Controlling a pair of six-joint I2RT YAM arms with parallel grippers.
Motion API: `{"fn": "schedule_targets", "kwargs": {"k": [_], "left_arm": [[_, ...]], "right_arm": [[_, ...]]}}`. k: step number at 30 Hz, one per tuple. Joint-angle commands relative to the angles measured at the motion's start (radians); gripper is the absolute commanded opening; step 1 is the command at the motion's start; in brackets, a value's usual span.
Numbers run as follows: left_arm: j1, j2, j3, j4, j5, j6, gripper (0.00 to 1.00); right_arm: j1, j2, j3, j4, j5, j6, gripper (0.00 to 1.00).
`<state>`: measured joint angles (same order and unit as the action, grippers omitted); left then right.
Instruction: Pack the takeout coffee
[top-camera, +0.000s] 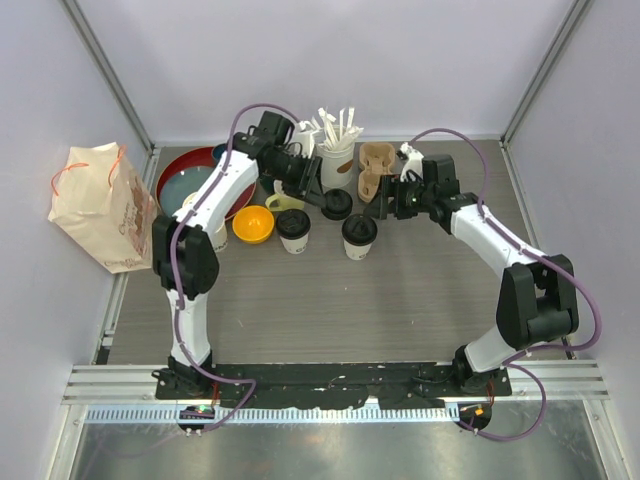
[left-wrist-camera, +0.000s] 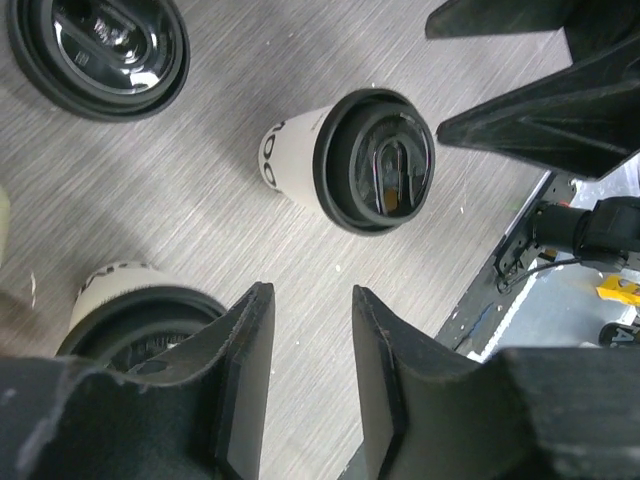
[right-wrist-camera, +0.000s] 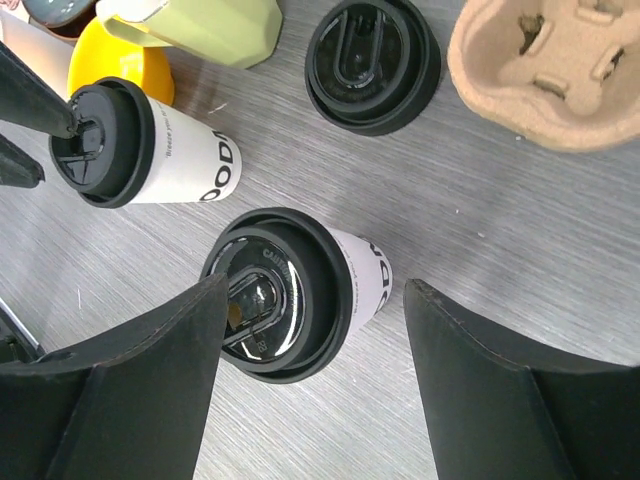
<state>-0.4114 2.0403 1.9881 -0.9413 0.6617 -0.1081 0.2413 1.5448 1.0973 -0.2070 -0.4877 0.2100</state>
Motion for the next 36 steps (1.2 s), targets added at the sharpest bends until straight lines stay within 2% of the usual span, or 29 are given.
{"fn": "schedule_targets", "kwargs": {"k": [1, 3, 4, 5, 7, 11, 19, 25, 36], "left_arm": [[0.042, -0.136, -0.034, -0.051, -0.005, 0.054, 0.43], [0.049, -0.193, -0.067, -0.065, -0.043, 0.100, 0.48], [0.055, -0.210, -0.078, -0.076, -0.062, 0.104, 0.50], [0.057, -0.232, -0.113, -0.079, -0.077, 0.138, 0.53], [0.074, -0.284, -0.156, -0.071, -0.100, 0.166, 0.55], [0.117, -0.341, -0.259, -0.067, -0.071, 0.182, 0.56], [0.206, -0.355, -0.344, -0.068, 0.012, 0.197, 0.57], [0.217, -0.356, -0.379, -0.071, 0.016, 0.217, 0.58], [0.221, -0.350, -0.385, -0.076, 0.027, 0.225, 0.59]], "right_arm": [[0.033, -0.061, 0.081, -0.051, -0.005, -0.121, 0.74], [0.096, -0.077, 0.087, -0.078, 0.018, -0.193, 0.71], [0.119, -0.083, 0.091, -0.086, 0.037, -0.213, 0.67], [0.140, -0.086, 0.093, -0.109, 0.050, -0.300, 0.65], [0.206, -0.081, 0.104, -0.137, 0.128, -0.355, 0.58], [0.271, -0.045, 0.136, -0.210, 0.262, -0.423, 0.52], [0.363, 0.037, 0.216, -0.278, 0.429, -0.429, 0.45], [0.392, 0.046, 0.200, -0.279, 0.459, -0.422, 0.44], [0.406, 0.057, 0.196, -0.302, 0.483, -0.431, 0.36]]}}
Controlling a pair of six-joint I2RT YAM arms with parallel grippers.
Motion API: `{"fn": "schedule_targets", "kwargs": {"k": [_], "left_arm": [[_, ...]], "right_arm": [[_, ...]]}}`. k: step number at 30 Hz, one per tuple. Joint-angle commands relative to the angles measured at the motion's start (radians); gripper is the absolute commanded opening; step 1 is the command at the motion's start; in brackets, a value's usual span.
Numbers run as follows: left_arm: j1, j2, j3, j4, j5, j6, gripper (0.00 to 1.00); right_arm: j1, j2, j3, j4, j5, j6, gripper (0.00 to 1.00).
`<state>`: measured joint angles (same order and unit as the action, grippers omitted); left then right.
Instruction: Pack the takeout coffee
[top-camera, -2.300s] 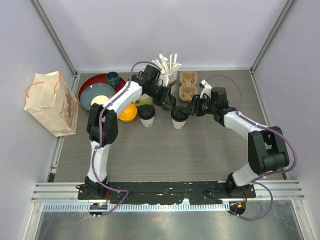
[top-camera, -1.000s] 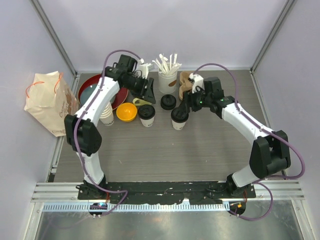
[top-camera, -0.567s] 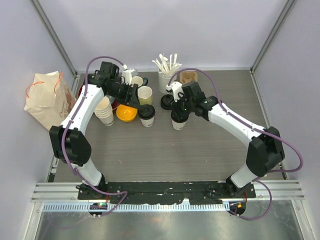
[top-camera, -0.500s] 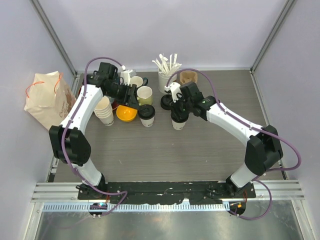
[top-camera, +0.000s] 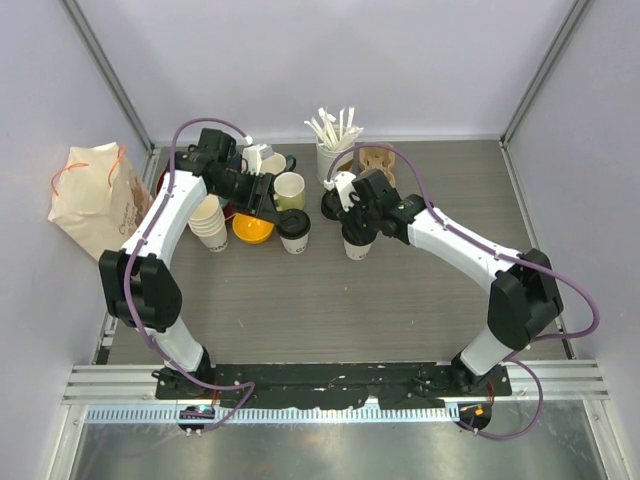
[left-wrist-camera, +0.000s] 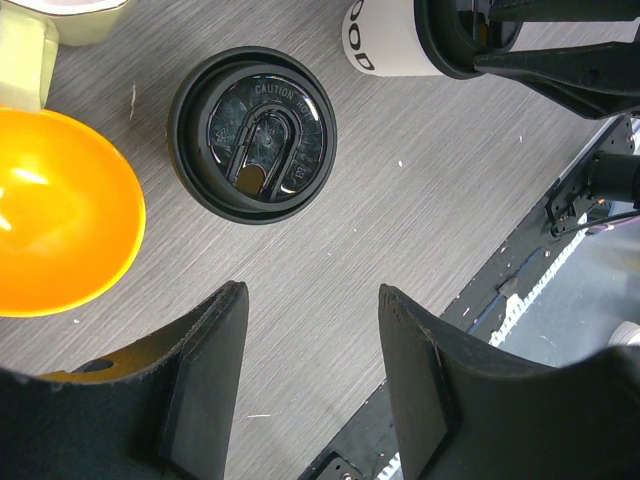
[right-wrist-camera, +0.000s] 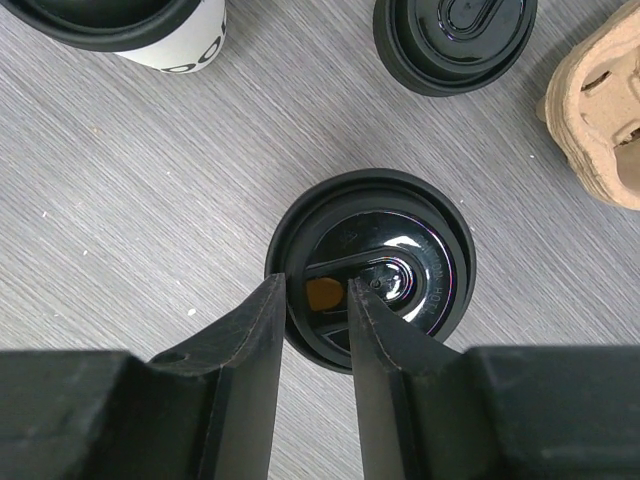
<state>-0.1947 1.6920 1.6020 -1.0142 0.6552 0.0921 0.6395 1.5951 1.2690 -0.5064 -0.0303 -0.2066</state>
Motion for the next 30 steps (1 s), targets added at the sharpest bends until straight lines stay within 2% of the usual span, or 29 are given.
{"fn": "schedule_targets", "kwargs": {"k": [1, 13, 20, 30], "left_arm": [[0.008, -0.002, 0.003, -0.003, 0.034, 0.024, 0.58], [0.011, 0.009, 0.019, -0.017, 0.055, 0.028, 0.58], [0.024, 0.008, 0.024, -0.023, 0.060, 0.035, 0.58], [0.040, 0.005, 0.024, -0.029, 0.070, 0.038, 0.58]], "right_arm": [[0.008, 0.009, 0.023, -0.004, 0.026, -0.016, 0.36], [0.006, 0.017, 0.049, 0.000, -0.002, -0.030, 0.20], [0.008, 0.069, 0.092, 0.051, -0.112, -0.002, 0.10], [0.006, 0.144, 0.142, 0.146, -0.249, 0.101, 0.07]]}}
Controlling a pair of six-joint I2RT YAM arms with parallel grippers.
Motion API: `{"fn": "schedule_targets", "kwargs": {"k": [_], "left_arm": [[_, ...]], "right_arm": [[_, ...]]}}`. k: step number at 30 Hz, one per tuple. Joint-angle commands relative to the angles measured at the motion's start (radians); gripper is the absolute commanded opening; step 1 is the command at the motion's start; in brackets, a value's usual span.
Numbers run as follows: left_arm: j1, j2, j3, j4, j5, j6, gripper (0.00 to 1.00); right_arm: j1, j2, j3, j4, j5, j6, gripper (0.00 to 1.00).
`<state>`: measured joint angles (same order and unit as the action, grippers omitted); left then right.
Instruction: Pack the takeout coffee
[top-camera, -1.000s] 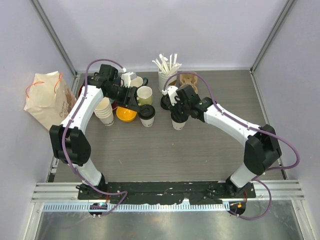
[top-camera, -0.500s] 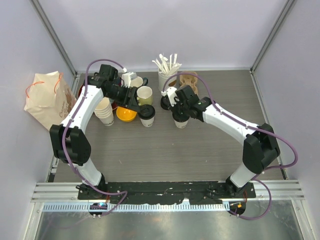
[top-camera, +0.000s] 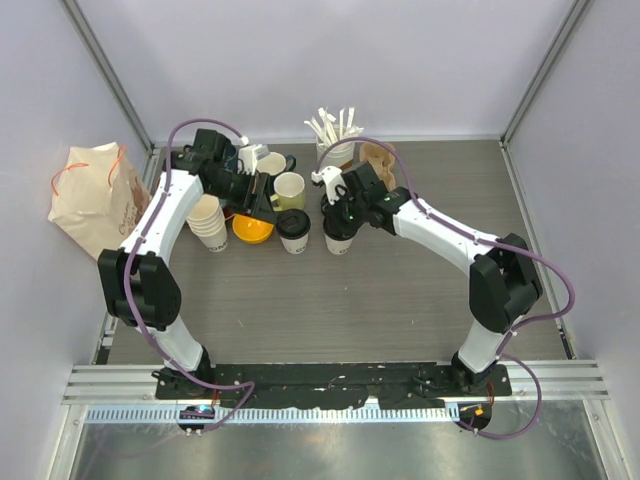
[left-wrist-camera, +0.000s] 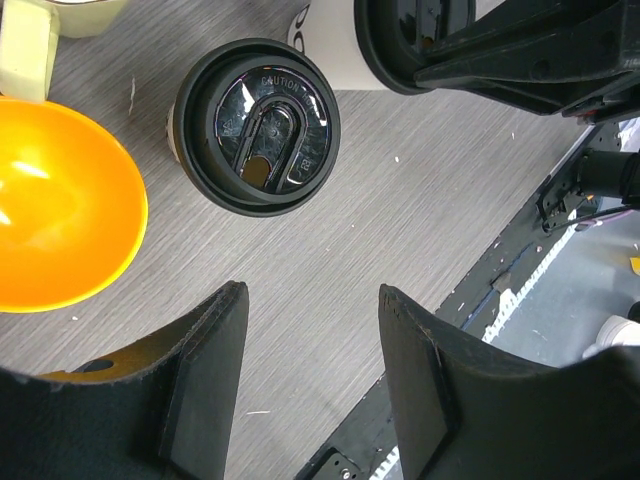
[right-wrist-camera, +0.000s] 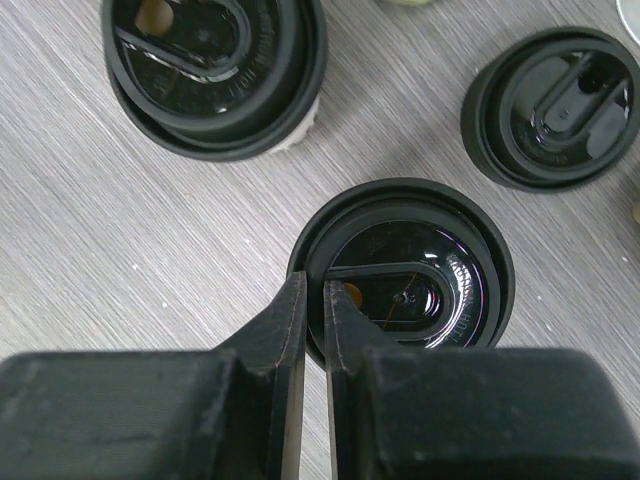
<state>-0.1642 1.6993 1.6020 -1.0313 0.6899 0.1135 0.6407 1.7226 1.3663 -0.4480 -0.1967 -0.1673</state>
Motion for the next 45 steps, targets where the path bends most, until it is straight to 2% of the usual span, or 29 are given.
{"fn": "schedule_targets", "kwargs": {"k": [1, 7, 12, 15, 16, 19, 22, 26, 30, 32, 33, 39, 45], "left_arm": [[0.011, -0.003, 0.026, -0.010, 0.036, 0.015, 0.58], [0.022, -0.009, 0.022, -0.016, 0.040, 0.021, 0.58], [0.032, -0.015, 0.021, -0.016, 0.042, 0.022, 0.58], [0.035, -0.016, 0.026, -0.019, 0.040, 0.023, 0.58], [0.037, -0.017, 0.029, -0.022, 0.039, 0.023, 0.58], [0.038, -0.036, 0.044, -0.039, 0.027, 0.031, 0.58], [0.038, -0.084, 0.067, -0.050, -0.035, 0.049, 0.59], [0.054, -0.156, 0.087, -0.039, -0.142, 0.067, 0.67], [0.121, -0.228, 0.099, -0.023, -0.245, 0.066, 0.72], [0.159, -0.260, 0.116, -0.027, -0.276, 0.075, 0.76], [0.222, -0.268, 0.121, -0.030, -0.285, 0.077, 0.77], [0.437, -0.271, 0.176, -0.093, -0.345, 0.124, 0.78], [0.548, -0.264, 0.202, -0.072, -0.496, 0.167, 0.80]], "right_arm": [[0.007, 0.022, 0.048, 0.104, -0.095, 0.066, 0.07], [0.007, 0.092, 0.105, 0.109, -0.130, 0.091, 0.06], [0.005, 0.098, 0.126, 0.089, -0.129, 0.084, 0.12], [0.007, 0.098, 0.139, 0.066, -0.118, 0.080, 0.22], [0.007, 0.097, 0.140, 0.060, -0.115, 0.080, 0.32], [0.007, 0.081, 0.140, 0.054, -0.104, 0.077, 0.47], [0.005, 0.058, 0.139, 0.052, -0.087, 0.075, 0.55], [0.005, 0.029, 0.151, 0.048, -0.084, 0.072, 0.64], [0.007, -0.001, 0.165, 0.039, -0.093, 0.063, 0.75], [0.007, -0.014, 0.172, 0.035, -0.095, 0.060, 0.77], [0.007, -0.023, 0.174, 0.035, -0.098, 0.054, 0.79], [0.007, -0.041, 0.178, 0.028, -0.109, 0.048, 0.82], [0.007, -0.087, 0.151, 0.025, -0.118, 0.032, 0.83]]}}
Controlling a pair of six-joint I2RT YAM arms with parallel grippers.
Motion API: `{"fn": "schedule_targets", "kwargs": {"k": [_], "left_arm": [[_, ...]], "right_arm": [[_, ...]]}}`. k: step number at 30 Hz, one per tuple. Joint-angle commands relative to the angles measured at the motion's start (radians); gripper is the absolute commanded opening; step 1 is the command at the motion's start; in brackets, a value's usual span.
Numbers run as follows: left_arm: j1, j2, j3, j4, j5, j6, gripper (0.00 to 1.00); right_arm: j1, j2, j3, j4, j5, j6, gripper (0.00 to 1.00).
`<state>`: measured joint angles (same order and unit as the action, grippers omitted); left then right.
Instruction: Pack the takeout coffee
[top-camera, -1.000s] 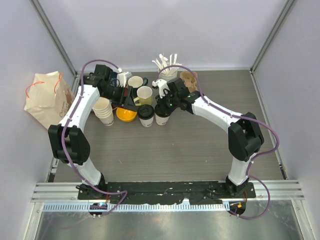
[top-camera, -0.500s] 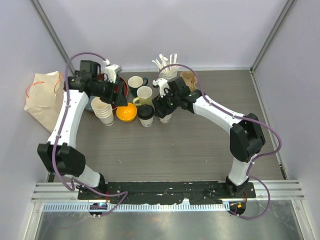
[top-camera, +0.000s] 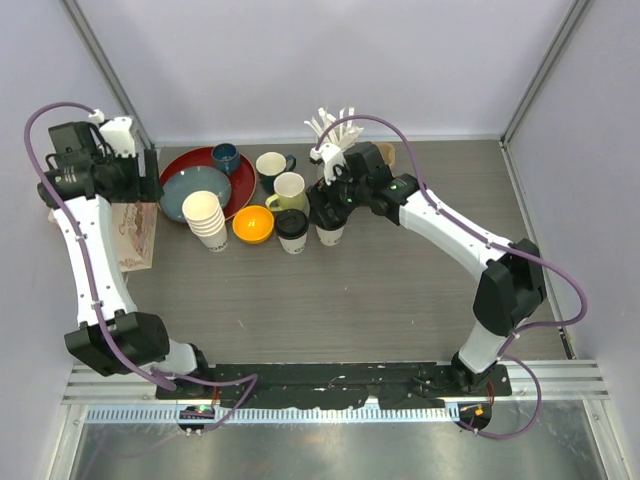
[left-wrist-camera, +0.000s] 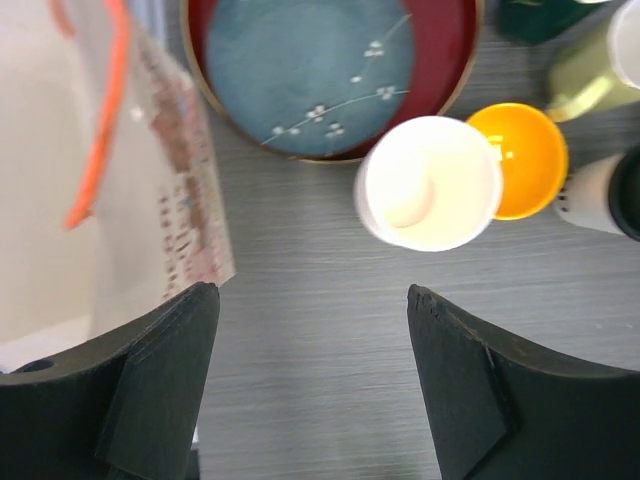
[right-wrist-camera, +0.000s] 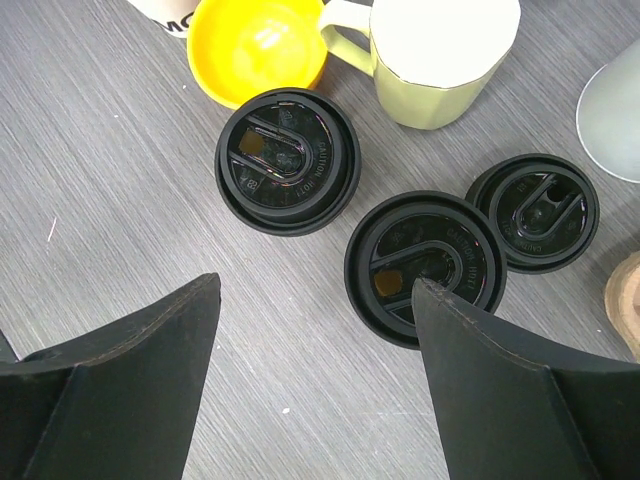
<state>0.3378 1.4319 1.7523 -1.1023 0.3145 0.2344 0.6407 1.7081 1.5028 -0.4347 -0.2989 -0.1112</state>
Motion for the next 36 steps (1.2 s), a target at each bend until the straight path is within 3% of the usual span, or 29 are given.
{"fn": "schedule_targets", "kwargs": {"k": [1, 13, 18, 24, 25, 27, 36], "left_arm": [[0.056, 0.008, 0.062, 0.004, -0.136, 0.049, 0.80], [0.132, 0.183, 0.139, 0.070, -0.282, 0.085, 0.80], [0.150, 0.252, 0.171, 0.052, -0.212, 0.120, 0.75], [0.187, 0.312, 0.211, -0.068, -0.098, 0.134, 0.39], [0.190, 0.303, 0.205, -0.068, -0.103, 0.137, 0.23], [0.191, 0.270, 0.190, -0.057, -0.126, 0.143, 0.02], [0.191, 0.050, 0.179, 0.035, -0.172, 0.166, 0.00]], "right_arm": [[0.007, -0.076, 0.010, 0.010, -0.017, -0.027, 0.82], [0.005, -0.116, -0.035, -0.030, 0.007, -0.036, 0.83], [0.007, -0.127, -0.052, -0.032, 0.017, -0.033, 0.83], [0.005, -0.160, -0.076, -0.032, 0.027, -0.027, 0.83], [0.005, -0.166, -0.079, -0.030, 0.029, -0.027, 0.83], [0.005, -0.183, -0.088, -0.032, 0.035, -0.025, 0.83], [0.005, -0.217, -0.130, -0.012, 0.040, -0.001, 0.83]]}}
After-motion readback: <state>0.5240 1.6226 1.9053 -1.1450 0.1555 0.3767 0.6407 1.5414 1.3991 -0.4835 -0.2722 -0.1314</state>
